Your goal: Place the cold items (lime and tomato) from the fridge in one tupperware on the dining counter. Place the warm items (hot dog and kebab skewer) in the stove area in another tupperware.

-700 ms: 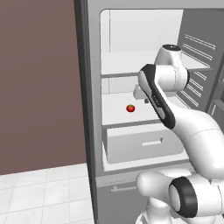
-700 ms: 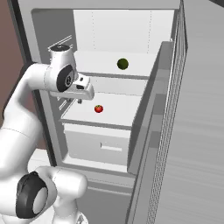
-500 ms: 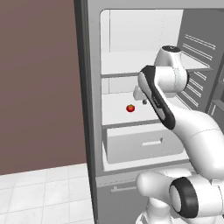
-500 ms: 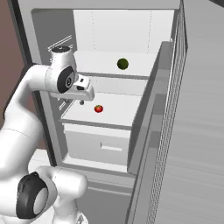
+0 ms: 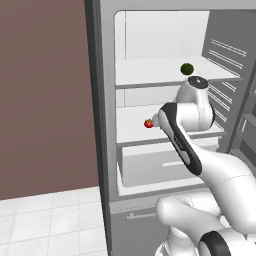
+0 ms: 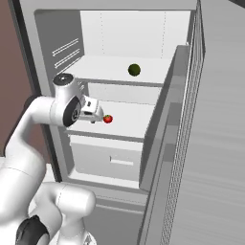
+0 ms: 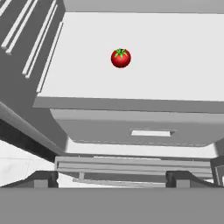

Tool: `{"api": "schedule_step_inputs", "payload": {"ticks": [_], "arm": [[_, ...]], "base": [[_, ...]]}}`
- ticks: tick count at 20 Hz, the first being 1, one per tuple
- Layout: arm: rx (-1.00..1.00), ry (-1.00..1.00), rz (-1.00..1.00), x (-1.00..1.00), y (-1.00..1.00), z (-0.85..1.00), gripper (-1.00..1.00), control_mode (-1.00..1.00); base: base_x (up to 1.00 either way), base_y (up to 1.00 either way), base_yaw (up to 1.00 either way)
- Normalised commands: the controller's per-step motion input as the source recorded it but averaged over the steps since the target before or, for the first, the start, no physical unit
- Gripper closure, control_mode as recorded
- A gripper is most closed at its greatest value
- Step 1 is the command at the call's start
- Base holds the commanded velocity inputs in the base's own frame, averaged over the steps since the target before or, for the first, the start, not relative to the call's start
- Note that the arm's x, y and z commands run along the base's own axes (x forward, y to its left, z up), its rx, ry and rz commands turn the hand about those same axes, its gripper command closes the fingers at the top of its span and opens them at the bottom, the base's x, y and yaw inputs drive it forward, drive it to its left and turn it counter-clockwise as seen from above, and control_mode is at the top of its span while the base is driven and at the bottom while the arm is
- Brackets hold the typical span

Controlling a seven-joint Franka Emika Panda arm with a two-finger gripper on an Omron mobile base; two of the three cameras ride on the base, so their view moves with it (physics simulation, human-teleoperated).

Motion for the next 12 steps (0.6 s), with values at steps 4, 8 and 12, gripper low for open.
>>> {"api": "schedule_step_inputs", "payload": {"ticks": [4, 8, 12], "arm": [[0.00, -0.03, 0.00, 0.23, -0.06, -0.11, -1.00, -1.00], [0.00, 0.00, 0.00, 0.45, -0.08, -0.03, -1.00, -1.00], [0.00, 0.01, 0.00, 0.62, -0.03, -0.13, -1.00, -1.00]], "base": [[0.00, 0.00, 0.00], [0.00, 0.00, 0.00], [0.00, 0.00, 0.00]]}}
